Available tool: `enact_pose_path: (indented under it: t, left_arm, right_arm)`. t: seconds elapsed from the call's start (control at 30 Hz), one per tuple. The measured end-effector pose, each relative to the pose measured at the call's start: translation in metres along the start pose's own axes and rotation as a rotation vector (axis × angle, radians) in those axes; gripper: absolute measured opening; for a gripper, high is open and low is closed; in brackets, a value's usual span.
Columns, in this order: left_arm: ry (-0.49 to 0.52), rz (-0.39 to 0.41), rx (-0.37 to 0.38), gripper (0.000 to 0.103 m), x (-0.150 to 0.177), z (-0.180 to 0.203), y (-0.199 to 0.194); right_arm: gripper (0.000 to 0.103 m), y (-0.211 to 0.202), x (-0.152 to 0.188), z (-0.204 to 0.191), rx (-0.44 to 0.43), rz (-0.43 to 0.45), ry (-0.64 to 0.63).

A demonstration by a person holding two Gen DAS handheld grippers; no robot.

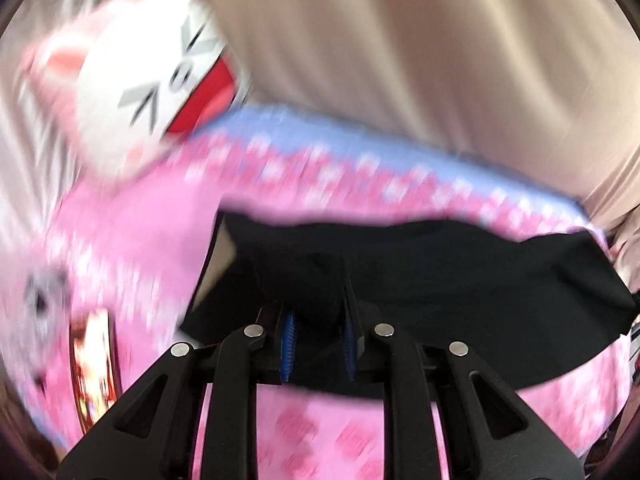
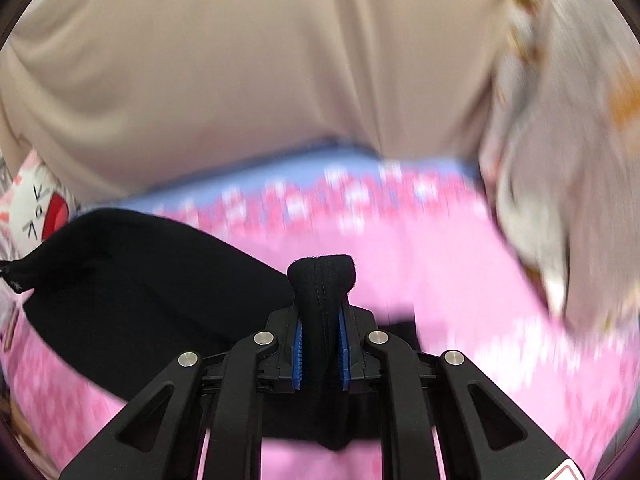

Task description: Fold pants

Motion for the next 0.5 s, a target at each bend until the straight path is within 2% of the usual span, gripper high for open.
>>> enact_pose_path:
  t: [0.07, 0.1, 0.13, 0.17, 0.23, 0.27, 0.3, 0.33, 0.4, 0.5]
  left_arm:
    - [-0.058, -0.054, -0.052, 0.020, 0.030, -0.023, 0.018]
    - [-0.086, -0.077, -0.067, 0.024, 0.042, -0.035, 0.028]
    - [-0.109, -0.088, -0.076, 0.025, 0.050, -0.043, 0.032]
    - [-0.150, -0.089, -0.065, 0.028, 0.059, -0.051, 0.033]
    - [-0.218, -0.050, -0.012, 0.041, 0.069, -0.055, 0.021]
    - [-0.254, -0.008, 0.035, 0.062, 0.072, -0.055, 0.008]
    - [-0.279, 0.034, 0.061, 0.087, 0.073, -0.054, -0.003]
    - [-0.298, 0.079, 0.075, 0.093, 0.074, -0.052, -0.015]
    - [-0.348, 0.155, 0.130, 0.095, 0.073, -0.054, -0.033]
    - [-0.498, 0.228, 0.288, 0.096, 0.071, -0.066, -0.038]
  right_arm:
    - [0.013, 0.009, 0.033, 0.006, -0.002, -0.064, 0.008]
    - [0.017, 0.013, 0.044, 0.007, 0.005, -0.089, 0.010]
    - [0.025, 0.017, 0.054, 0.010, 0.010, -0.110, 0.018]
    - [0.028, 0.017, 0.064, 0.013, 0.007, -0.124, 0.036]
    - [0.037, 0.007, 0.073, 0.018, 0.023, -0.109, 0.069]
    - [0.040, -0.007, 0.075, 0.020, 0.026, -0.087, 0.087]
    - [0.050, -0.020, 0.074, 0.023, 0.040, -0.061, 0.101]
    - [0.056, -0.028, 0.074, 0.025, 0.051, -0.047, 0.108]
    - [0.057, -0.052, 0.074, 0.032, 0.079, 0.006, 0.137]
    - [0.057, -0.073, 0.076, 0.040, 0.063, 0.054, 0.204]
Point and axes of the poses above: each gripper's, at about its wrist camera, not at the fingertips, and y roughly the way its jaws point, z to its right, x to its underside, the point moved 1 cm from there along y, roughly the way its jaws point, and after that the axes turned 14 degrees about x, right-handed, at the moved point
